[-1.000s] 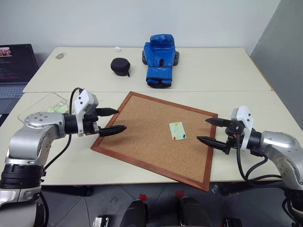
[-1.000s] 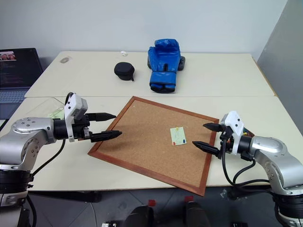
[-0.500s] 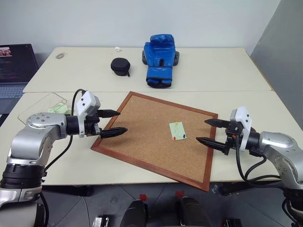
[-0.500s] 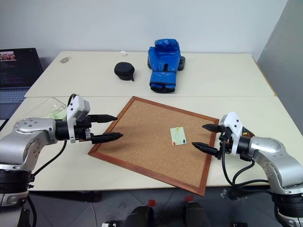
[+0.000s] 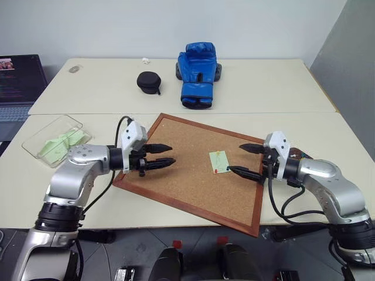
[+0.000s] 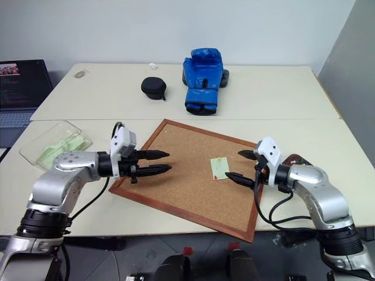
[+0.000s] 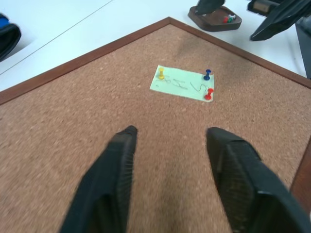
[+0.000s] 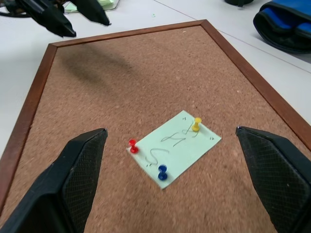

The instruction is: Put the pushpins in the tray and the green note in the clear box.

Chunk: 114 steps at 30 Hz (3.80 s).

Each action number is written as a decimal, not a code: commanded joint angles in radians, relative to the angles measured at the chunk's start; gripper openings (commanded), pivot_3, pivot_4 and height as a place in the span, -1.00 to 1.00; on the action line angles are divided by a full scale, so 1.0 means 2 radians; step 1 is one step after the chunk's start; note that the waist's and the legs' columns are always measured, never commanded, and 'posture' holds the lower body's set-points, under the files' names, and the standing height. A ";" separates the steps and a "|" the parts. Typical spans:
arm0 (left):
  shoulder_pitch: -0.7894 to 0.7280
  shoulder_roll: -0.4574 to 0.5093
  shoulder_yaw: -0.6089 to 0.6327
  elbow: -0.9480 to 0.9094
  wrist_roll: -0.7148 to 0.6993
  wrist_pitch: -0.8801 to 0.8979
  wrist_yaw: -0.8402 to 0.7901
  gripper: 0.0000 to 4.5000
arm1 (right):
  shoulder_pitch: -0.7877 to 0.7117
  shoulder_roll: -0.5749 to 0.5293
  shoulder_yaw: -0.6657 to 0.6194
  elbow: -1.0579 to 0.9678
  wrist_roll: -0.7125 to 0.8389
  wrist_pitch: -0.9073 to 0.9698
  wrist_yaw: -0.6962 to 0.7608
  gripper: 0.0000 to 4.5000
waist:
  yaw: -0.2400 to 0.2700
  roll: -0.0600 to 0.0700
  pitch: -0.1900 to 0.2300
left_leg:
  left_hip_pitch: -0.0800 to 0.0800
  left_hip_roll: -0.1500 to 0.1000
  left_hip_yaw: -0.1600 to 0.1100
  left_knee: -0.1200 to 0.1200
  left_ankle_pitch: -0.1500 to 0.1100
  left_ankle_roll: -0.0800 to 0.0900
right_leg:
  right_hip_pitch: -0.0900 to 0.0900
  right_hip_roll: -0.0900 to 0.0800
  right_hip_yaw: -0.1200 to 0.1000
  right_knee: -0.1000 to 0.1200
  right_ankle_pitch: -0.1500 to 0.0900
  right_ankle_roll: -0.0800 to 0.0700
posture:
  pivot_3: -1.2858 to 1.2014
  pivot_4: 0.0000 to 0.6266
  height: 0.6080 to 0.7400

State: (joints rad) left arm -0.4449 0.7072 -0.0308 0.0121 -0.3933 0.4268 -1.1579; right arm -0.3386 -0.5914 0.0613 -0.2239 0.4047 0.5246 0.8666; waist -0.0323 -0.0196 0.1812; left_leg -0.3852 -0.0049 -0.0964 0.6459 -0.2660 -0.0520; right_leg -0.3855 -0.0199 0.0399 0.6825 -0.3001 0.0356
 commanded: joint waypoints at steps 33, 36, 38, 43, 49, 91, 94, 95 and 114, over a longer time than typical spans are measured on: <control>0.021 -0.061 -0.079 0.068 0.091 -0.071 0.020 -0.98 | -0.118 0.116 0.066 0.221 -0.113 -0.107 -0.030 1.00 | -0.001 0.000 0.000 | 0.001 0.000 -0.001 0.000 0.000 0.000 | -0.001 0.000 0.000 0.002 0.000 0.000 | 0.03 -0.52 1.00; 0.020 -0.061 -0.077 0.065 0.089 -0.070 0.020 -1.00 | -0.121 0.120 0.065 0.235 -0.119 -0.119 -0.028 0.84 | -0.001 0.000 0.000 | 0.001 0.000 -0.001 0.000 0.000 0.000 | -0.001 0.000 0.001 0.003 0.000 0.000 | 0.03 -0.52 1.00; 0.018 -0.061 -0.077 0.064 0.089 -0.069 0.020 -1.00 | -0.124 0.121 0.064 0.241 -0.121 -0.125 -0.028 0.68 | -0.001 0.000 0.000 | 0.001 0.000 -0.001 0.000 0.000 0.000 | -0.001 0.000 0.001 0.003 0.000 0.000 | 0.03 -0.52 1.00; 0.021 -0.061 -0.077 0.059 0.089 -0.068 0.023 -1.00 | -0.126 0.121 0.064 0.248 -0.126 -0.136 -0.024 0.27 | -0.001 0.000 0.000 | 0.001 0.000 -0.001 0.000 0.000 0.000 | -0.001 0.000 0.001 0.003 0.000 0.000 | 0.03 -0.52 1.00; 0.021 -0.065 -0.078 0.049 0.086 -0.060 0.028 -1.00 | -0.129 0.123 0.067 0.260 -0.136 -0.150 -0.023 -0.32 | -0.001 0.000 0.000 | 0.001 0.000 -0.001 0.000 0.000 0.000 | -0.001 0.000 0.001 0.003 0.000 0.000 | 0.03 -0.52 1.00; 0.018 -0.065 -0.089 0.051 0.108 -0.019 0.051 -1.00 | -0.108 0.112 0.034 0.196 -0.095 -0.149 0.026 -0.99 | -0.001 0.000 0.000 | 0.002 0.000 -0.001 0.000 0.000 0.000 | -0.001 0.000 0.001 0.003 0.000 0.000 | 0.03 -0.52 1.00; 0.019 -0.061 -0.101 0.059 0.124 -0.020 0.057 -1.00 | -0.107 0.111 0.033 0.192 -0.094 -0.148 0.026 -0.99 | -0.001 0.000 0.000 | 0.002 0.000 -0.001 0.000 0.000 0.000 | 0.000 0.000 0.001 0.004 0.000 0.000 | 0.03 -0.52 1.00; 0.020 -0.059 -0.103 0.061 0.128 -0.021 0.060 -1.00 | -0.105 0.110 0.033 0.190 -0.094 -0.147 0.026 -0.99 | 0.000 0.001 -0.001 | 0.002 0.000 -0.001 0.000 0.000 0.000 | 0.000 0.000 0.000 0.004 0.000 0.000 | 0.03 -0.52 1.00; 0.022 -0.061 -0.111 0.071 0.140 -0.030 0.070 -1.00 | -0.040 0.038 -0.082 0.043 -0.038 -0.012 -0.046 -0.99 | 0.000 0.001 -0.002 | 0.004 0.000 -0.002 0.000 0.000 0.000 | 0.001 0.000 0.000 0.005 0.000 0.000 | 0.03 -0.52 1.00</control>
State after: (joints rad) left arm -0.4295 0.5793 -0.2159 0.1044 -0.1760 0.3543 -1.0521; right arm -0.4674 -0.4663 0.0067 -0.0302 0.2981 0.4287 0.8395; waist -0.0322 -0.0170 0.1782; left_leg -0.3779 -0.0058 -0.0996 0.6468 -0.2656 -0.0517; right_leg -0.3830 -0.0205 0.0407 0.6919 -0.3001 0.0355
